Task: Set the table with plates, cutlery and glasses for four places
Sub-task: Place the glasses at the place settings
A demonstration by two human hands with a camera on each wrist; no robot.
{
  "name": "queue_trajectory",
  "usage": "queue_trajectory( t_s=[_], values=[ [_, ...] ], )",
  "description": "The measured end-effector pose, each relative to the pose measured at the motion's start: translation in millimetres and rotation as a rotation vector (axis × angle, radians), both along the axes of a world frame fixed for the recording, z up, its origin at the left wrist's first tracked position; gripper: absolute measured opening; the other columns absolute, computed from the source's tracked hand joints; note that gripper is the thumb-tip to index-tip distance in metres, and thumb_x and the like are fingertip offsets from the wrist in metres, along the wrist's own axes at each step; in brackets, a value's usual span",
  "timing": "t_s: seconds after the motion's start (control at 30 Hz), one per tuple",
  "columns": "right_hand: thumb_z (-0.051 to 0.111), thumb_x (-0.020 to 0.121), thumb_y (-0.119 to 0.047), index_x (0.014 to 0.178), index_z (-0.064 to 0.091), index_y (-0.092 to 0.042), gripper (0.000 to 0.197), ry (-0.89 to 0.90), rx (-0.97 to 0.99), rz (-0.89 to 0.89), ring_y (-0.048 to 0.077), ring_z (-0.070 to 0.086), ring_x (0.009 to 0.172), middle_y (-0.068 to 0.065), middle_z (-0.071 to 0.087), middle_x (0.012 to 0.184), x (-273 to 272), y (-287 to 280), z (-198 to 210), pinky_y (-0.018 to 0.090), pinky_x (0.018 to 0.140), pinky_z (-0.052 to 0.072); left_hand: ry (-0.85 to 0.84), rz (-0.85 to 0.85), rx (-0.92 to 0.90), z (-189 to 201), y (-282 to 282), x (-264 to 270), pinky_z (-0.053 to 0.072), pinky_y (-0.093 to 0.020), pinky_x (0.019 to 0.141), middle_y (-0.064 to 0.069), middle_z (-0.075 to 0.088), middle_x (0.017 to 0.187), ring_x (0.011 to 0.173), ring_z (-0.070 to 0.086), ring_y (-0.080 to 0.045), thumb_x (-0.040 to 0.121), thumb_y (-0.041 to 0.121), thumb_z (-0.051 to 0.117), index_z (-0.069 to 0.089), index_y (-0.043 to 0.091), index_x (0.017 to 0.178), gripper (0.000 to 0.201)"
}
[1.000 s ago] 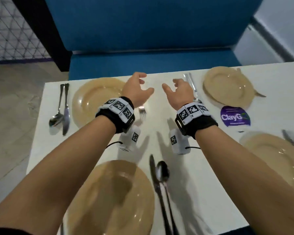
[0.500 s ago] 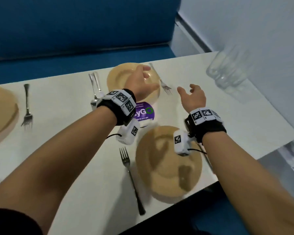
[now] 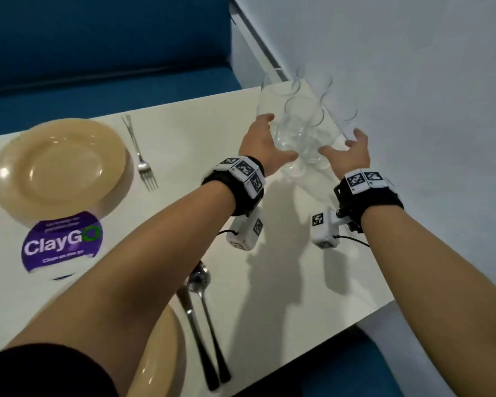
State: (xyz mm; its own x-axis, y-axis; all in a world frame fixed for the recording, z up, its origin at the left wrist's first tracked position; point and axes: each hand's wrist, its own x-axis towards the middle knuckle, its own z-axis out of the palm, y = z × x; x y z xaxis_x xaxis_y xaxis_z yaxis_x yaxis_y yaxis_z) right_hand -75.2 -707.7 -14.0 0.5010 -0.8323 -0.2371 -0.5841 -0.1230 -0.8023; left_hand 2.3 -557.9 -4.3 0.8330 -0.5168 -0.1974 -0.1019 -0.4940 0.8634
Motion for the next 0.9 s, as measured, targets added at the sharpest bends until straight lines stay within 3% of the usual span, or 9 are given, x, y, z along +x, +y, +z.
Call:
queue_trajectory(
  t_s=[0.23,0.37,0.5,0.6,0.67,0.77,0.9],
  values=[
    [0.076,0.071,-0.005,0.147,0.021,-0.025,0.096,-0.115,0.131,0.111,0.018,0.04,0.132,0.002,0.045,0.138,39,-37,-20,0.025,0.098,0.034,0.004,0.083,0.004,-27,-49,13,0.039,-0.025,0.096,-0.003,0.046,0.138,0.123,0.049,-0.018,0.065,0.035,0.084,0.034,0.016,0.138,0.09],
    [0.076,0.069,-0.008,0.135,0.039,-0.027,0.078,-0.16,0.096,0.103,0.016,0.048,0.119,-0.001,0.05,0.127,41,-41,-33,0.024,0.089,0.04,-0.002,0.088,-0.003,-37,-53,13,0.039,-0.022,0.083,0.0,0.051,0.128,0.104,0.052,-0.013,0.065,0.037,0.084,0.039,0.019,0.129,0.08],
    [0.082,0.058,-0.018,0.115,0.044,-0.025,0.069,-0.202,0.0,0.091,0.018,0.054,0.105,-0.002,0.051,0.112,34,-27,-40,0.018,0.074,0.043,-0.035,0.091,-0.046,-43,-36,11,0.047,-0.027,0.085,0.003,0.055,0.117,0.1,0.056,-0.016,0.062,0.034,0.084,0.044,0.02,0.121,0.073],
    [0.081,0.061,-0.012,0.107,0.04,-0.025,0.063,-0.245,-0.048,0.112,0.016,0.055,0.104,-0.003,0.052,0.113,24,1,-38,0.003,0.062,0.043,-0.032,0.106,-0.093,-42,-1,6,0.045,-0.024,0.082,0.003,0.057,0.117,0.099,0.054,-0.013,0.062,0.031,0.085,0.044,0.02,0.119,0.072],
    [0.079,0.062,-0.011,0.106,0.041,-0.026,0.06,-0.293,-0.061,0.115,0.016,0.057,0.106,-0.003,0.054,0.113,21,28,-31,-0.001,0.06,0.043,-0.014,0.141,-0.128,-39,31,4,0.045,-0.023,0.079,0.004,0.057,0.114,0.1,0.055,-0.012,0.061,0.031,0.086,0.044,0.019,0.117,0.071],
    [0.081,0.06,-0.013,0.105,0.041,-0.025,0.062,-0.324,-0.104,0.165,0.016,0.059,0.102,-0.006,0.054,0.108,24,81,-16,0.003,0.063,0.046,-0.005,0.177,-0.148,-29,92,6,0.051,-0.029,0.082,0.005,0.058,0.111,0.102,0.057,-0.014,0.06,0.034,0.086,0.043,0.023,0.111,0.068],
    [0.083,0.06,-0.013,0.108,0.04,-0.02,0.065,-0.348,-0.11,0.289,0.017,0.058,0.099,-0.006,0.052,0.104,35,178,-3,0.023,0.073,0.054,-0.03,0.188,-0.126,-11,196,10,0.051,-0.03,0.084,0.007,0.057,0.113,0.104,0.057,-0.013,0.061,0.037,0.085,0.042,0.024,0.113,0.068]
  ],
)
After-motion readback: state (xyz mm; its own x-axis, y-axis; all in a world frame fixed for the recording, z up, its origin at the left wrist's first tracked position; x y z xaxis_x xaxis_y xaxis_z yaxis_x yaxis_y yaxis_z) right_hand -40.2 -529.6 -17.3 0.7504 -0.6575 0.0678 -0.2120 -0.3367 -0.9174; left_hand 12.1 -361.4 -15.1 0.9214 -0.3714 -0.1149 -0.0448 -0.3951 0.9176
